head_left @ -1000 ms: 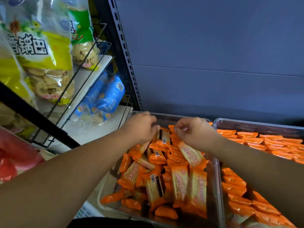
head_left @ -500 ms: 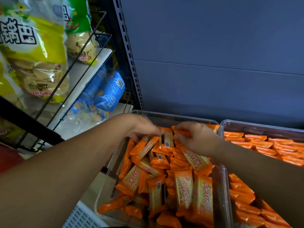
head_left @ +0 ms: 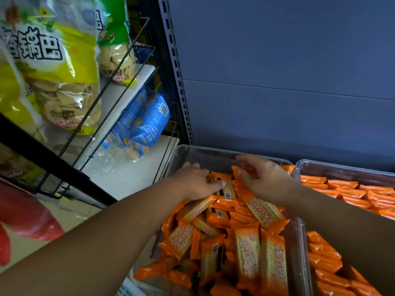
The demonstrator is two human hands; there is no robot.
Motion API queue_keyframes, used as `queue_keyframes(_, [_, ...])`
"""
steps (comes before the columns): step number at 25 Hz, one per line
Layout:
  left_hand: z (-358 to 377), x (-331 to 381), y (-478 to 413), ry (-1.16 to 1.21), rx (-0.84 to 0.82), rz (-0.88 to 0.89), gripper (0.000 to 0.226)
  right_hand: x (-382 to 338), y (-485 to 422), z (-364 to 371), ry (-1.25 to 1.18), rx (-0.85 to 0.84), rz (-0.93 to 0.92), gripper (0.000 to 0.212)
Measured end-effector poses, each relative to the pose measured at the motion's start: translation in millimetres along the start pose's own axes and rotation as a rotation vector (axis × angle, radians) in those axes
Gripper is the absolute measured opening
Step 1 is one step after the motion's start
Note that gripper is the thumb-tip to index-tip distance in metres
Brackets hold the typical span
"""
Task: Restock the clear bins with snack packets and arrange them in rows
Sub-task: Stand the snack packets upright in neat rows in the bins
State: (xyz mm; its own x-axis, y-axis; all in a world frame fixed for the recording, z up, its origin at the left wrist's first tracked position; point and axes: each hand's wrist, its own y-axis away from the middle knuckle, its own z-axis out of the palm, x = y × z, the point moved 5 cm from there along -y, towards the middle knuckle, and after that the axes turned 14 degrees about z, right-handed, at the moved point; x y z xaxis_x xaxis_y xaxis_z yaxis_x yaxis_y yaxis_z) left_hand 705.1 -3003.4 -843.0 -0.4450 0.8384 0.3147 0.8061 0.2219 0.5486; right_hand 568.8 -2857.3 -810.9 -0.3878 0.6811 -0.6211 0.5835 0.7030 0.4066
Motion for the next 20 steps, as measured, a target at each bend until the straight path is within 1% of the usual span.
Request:
queue_keyframes(2, [-1.0, 0.5, 0.3, 0.016, -0.056, -0.009, 0.095, 0.6, -2.3, -2.7, -0.019, -0.007, 0.007, 0.046])
queue_keyframes(5, [-7.0, 4.5, 5.4, 0.149, -0.055, -0.014, 0.102, -0.5, -9.9, -11.1, -0.046, -0.015, 0.019, 0.04])
queue_keyframes(7, [-13.8, 9.1, 10.5, 0.231, -0.037, -0.019, 0.105, -1.5, -15.0, -16.5, -0.056, -0.01, 0.02, 0.041])
queue_keyframes(8, [-19.0, 10.0, 14.0, 0.288, -0.007, -0.023, 0.102, -2.2, -17.1, -17.7, -0.05, -0.014, 0.022, 0.042])
queue_keyframes(11, [-26.8, 17.1, 28.0, 0.445, 0.152, 0.032, 0.072, -3.1, -17.1, -19.0, -0.018, -0.005, 0.011, 0.044])
queue_keyframes(14, [-27.0, 30.5, 52.3, 0.428, 0.245, 0.139, 0.056, -10.0, -10.6, -24.7, -0.054, 0.058, -0.035, 0.033])
queue_keyframes(16, [-22.3, 37.1, 73.5, 0.451, 0.307, 0.234, 0.052, -11.0, -6.7, -25.8, -0.099, 0.061, -0.058, 0.026])
queue_keyframes(17, [-17.8, 37.7, 84.2, 0.471, 0.324, 0.251, 0.052, -11.6, -3.6, -24.6, -0.106, 0.048, -0.069, 0.024])
queue_keyframes(18, [-12.7, 37.8, 93.9, 0.471, 0.323, 0.243, 0.052, -12.2, -0.5, -22.4, -0.108, 0.026, -0.072, 0.022])
queue_keyframes(20, [-3.0, 37.3, 108.5, 0.388, 0.301, 0.181, 0.059, -8.7, 2.7, -16.4, -0.087, -0.019, -0.048, 0.017])
